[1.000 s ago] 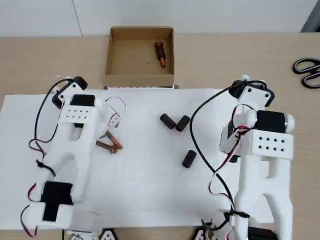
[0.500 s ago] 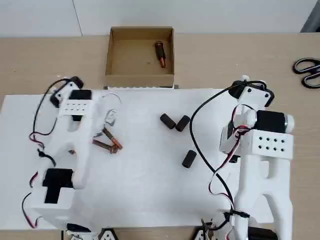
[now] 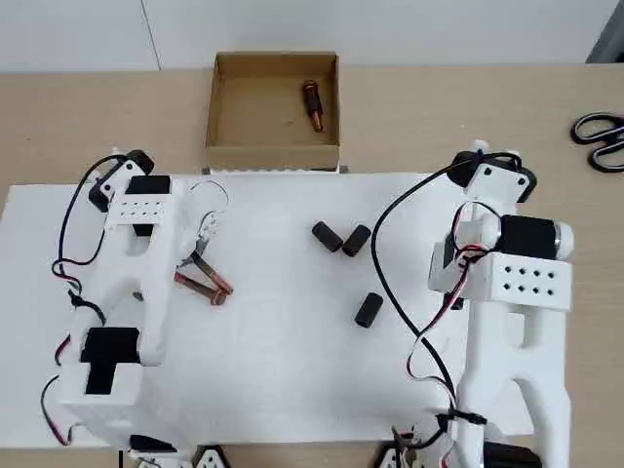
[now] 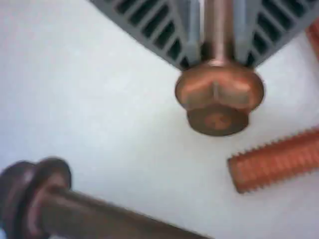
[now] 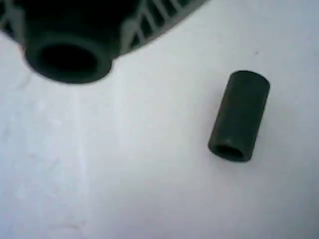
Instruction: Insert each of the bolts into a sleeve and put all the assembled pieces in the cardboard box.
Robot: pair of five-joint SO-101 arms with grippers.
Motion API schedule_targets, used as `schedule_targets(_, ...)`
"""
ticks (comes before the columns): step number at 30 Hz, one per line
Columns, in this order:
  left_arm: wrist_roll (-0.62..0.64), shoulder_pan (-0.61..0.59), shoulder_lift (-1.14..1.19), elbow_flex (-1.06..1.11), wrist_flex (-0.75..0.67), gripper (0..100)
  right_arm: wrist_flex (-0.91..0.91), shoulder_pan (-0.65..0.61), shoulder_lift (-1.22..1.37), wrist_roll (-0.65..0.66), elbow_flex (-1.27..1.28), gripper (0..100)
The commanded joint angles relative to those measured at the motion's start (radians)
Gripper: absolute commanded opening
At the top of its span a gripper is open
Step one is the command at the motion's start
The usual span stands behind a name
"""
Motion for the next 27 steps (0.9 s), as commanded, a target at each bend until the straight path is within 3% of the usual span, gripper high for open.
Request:
schedule_targets(1, 0.000, 0.012, -0.005, 0.015, -0.055, 4, -0.018, 0.001, -0.028, -0.009, -0.005, 0.4)
schedule_targets(9, 0.000, 0.026, -0.005, 0.084, -0.078, 13, -0.016, 0.001, -0.028, -0.009, -0.005, 0.4)
schedule_targets(18, 0.000, 0.023, -0.005, 0.088, -0.081, 14, -0.010, 0.001, -0.031, -0.009, -0.005, 0.4)
schedule_targets(24, 0.000, 0.023, -0.005, 0.162, -0.140, 0, -0.010, 0.001, -0.035, -0.009, -0.005, 0.4)
schedule_targets(27, 0.000, 0.026, -0.014, 0.171, -0.138, 1, -0.008, 0.001, -0.036, -0.009, -0.009, 0.4)
